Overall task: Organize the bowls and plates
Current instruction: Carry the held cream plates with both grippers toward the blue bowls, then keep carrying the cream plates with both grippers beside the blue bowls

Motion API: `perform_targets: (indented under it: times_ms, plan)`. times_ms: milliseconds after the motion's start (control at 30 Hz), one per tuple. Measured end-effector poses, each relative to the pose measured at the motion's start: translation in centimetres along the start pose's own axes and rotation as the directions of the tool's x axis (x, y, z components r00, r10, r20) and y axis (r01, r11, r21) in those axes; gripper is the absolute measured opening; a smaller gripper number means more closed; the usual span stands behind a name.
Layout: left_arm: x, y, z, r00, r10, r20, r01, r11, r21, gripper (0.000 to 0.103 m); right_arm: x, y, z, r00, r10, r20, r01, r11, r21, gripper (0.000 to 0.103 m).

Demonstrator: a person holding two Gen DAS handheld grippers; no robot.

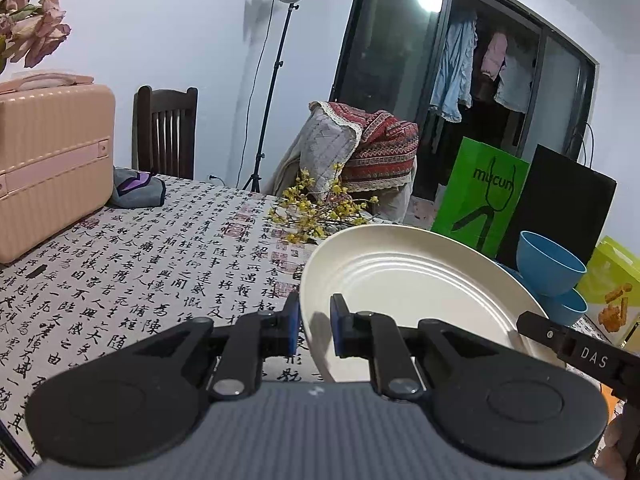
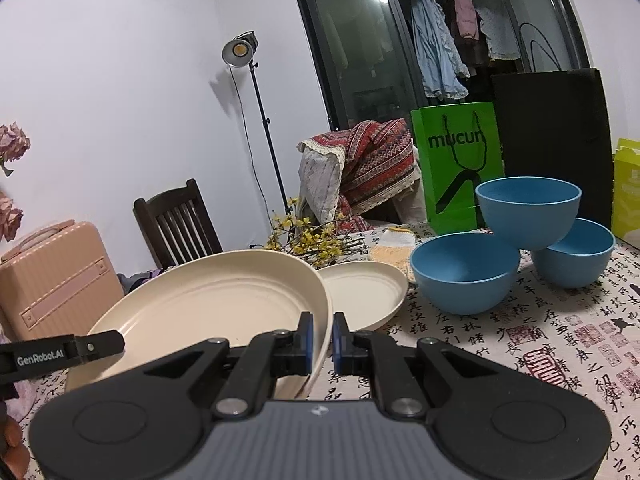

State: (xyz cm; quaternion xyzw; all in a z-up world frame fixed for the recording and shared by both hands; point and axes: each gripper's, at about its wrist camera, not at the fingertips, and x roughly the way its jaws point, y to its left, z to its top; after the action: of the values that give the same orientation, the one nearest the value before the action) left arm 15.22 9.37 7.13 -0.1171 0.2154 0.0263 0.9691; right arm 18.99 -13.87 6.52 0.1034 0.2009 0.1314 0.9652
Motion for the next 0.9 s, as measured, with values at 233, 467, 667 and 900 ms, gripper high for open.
perform_targets:
  times_ms: [233, 467, 667, 900]
  plan:
    - [-0.7, -0.6, -0.7, 1.0, -0.011, 0.018, 0.011, 1.0, -0.004, 0.015, -1.0, -0.7, -0.3, 1.0, -0.003, 0.01, 0.003, 1.0, 0.007, 0.01]
    - [-1.6, -1.0, -0.9, 0.999, -0.023, 0.034, 0.023, 1.0, -0.003, 0.015, -1.8, -1.2, -0.7, 1.0, 0.0, 0.017, 0.0, 1.0, 0.02, 0.01]
    - [-2.0, -1.3, -1.1, 0.999, -0.031, 0.041, 0.031, 1.0, -0.002, 0.015, -2.4, -1.5, -0.9, 1.0, 0.0, 0.027, 0.0, 1.0, 0.028, 0.01]
    - [-2.5, -1.8, -1.5, 0.998, -0.045, 0.046, 0.045, 0.999, 0.001, 0.015, -3.2, -2.2, -1.2, 0.999, -0.003, 0.037, 0.002, 0.999, 0.037, 0.01]
